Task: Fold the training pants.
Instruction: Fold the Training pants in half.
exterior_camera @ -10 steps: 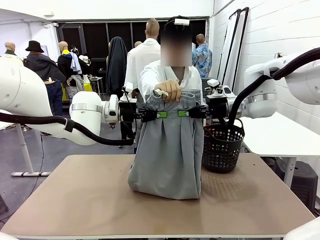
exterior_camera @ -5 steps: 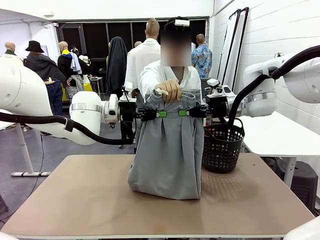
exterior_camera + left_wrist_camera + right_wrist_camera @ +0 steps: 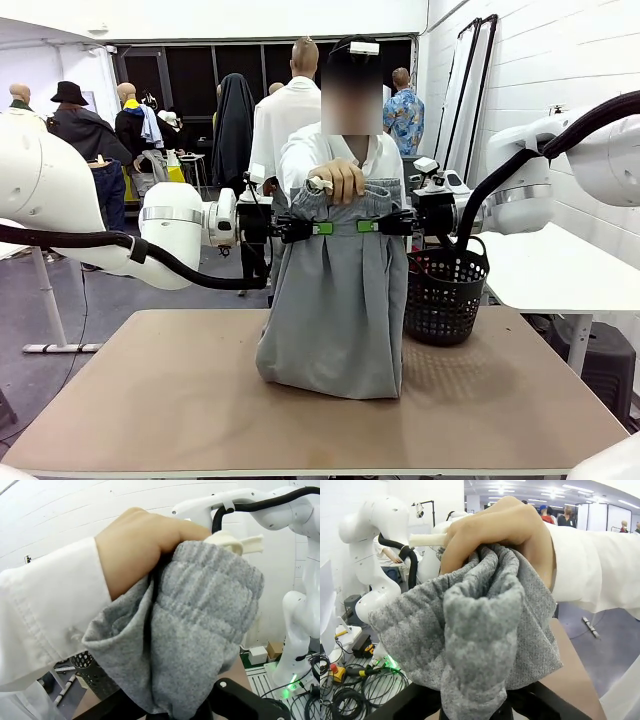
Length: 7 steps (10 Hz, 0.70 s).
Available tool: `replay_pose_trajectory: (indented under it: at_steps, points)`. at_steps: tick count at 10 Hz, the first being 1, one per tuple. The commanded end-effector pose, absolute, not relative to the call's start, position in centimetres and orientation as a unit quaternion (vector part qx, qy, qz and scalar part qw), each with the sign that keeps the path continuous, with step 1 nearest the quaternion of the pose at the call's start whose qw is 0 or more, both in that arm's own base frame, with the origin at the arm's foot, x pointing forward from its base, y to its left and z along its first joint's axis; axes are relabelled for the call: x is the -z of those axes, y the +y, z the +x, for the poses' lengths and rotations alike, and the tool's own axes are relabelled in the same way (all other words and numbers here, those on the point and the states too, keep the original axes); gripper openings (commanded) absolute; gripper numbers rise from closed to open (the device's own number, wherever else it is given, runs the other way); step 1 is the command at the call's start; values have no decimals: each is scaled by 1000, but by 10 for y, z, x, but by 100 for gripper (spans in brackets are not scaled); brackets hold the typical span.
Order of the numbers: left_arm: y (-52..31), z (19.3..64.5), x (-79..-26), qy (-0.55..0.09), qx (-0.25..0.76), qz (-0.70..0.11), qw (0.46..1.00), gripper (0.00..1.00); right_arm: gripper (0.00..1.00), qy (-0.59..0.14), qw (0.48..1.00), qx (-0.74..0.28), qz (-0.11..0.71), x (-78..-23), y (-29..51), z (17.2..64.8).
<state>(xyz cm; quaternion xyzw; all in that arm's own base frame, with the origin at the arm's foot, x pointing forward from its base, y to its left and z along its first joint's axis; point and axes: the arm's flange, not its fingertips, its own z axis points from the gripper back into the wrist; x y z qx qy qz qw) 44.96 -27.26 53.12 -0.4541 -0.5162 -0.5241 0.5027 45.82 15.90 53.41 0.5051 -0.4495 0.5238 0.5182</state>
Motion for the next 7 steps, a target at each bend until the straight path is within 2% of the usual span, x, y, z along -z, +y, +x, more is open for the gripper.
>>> replay_pose_trajectory:
  at_steps: [1,7]
  points:
    - [-272,448,-533,-523,528,-444,501,0,0,-449,517,-526,505,-535,160,455]
    - [-272,448,-533,-523,528,-444,501,0,0,-449,517,-526,505,-535,160,455]
